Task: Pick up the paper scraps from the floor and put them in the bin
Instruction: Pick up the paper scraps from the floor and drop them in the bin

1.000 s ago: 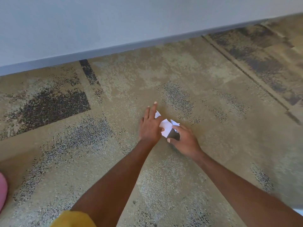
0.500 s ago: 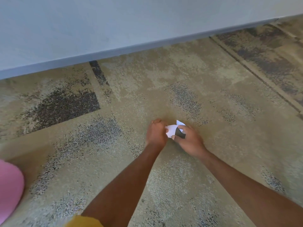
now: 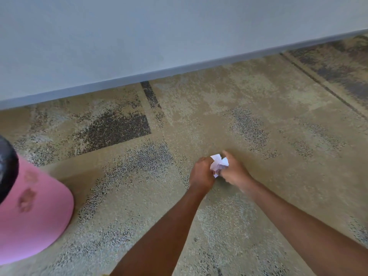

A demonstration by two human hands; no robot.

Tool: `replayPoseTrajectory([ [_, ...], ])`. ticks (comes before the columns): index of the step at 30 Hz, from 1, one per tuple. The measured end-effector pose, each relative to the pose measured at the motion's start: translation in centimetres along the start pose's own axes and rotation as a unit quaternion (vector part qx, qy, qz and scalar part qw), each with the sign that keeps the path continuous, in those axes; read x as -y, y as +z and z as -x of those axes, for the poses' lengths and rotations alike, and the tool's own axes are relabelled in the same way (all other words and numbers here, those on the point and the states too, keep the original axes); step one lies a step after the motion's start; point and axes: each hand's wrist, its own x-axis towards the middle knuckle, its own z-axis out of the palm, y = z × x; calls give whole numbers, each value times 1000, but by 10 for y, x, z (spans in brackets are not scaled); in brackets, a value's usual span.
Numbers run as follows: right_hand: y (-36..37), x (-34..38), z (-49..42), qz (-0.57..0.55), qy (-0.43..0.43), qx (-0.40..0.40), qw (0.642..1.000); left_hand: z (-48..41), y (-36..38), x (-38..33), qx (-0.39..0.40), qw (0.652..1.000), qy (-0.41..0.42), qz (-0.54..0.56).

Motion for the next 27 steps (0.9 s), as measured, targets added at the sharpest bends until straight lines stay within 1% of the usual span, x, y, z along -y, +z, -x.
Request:
replayPoseTrajectory([
  [2, -7, 3, -7, 99, -21, 29, 994, 3, -2, 0, -7, 1000, -18, -15],
  [3, -10, 4, -10, 125, -34, 48, 990, 6, -3, 0, -13, 999, -31, -21],
  [6, -10, 3, -16, 154, -70, 66, 983, 11, -8, 1, -23, 997, -66, -35],
  [8, -3, 3, -13, 137, -100, 57, 984, 14, -14, 2, -25, 995, -92, -28],
  [10, 5, 10, -5, 98, -127, 32, 987, 17, -18, 5, -24, 993, -113, 18],
  [12, 14, 15, 1, 25, -126, 24, 991, 21, -19, 10, -37, 987, -133, 84],
  [15, 26, 26, 12, -80, -97, 64, 990, 31, -24, 20, -65, 968, -176, 168],
  [19, 34, 55, 31, -173, -101, 135, 970, 49, -48, 30, -102, 951, -173, 234],
  [23, 32, 101, 54, -274, -85, 186, 940, 70, -102, 21, -150, 936, -146, 283],
  [25, 29, 130, 67, -306, -96, 210, 924, 80, -135, 12, -176, 922, -130, 320],
  [27, 28, 161, 78, -333, -110, 226, 909, 93, -170, 2, -206, 898, -116, 370],
])
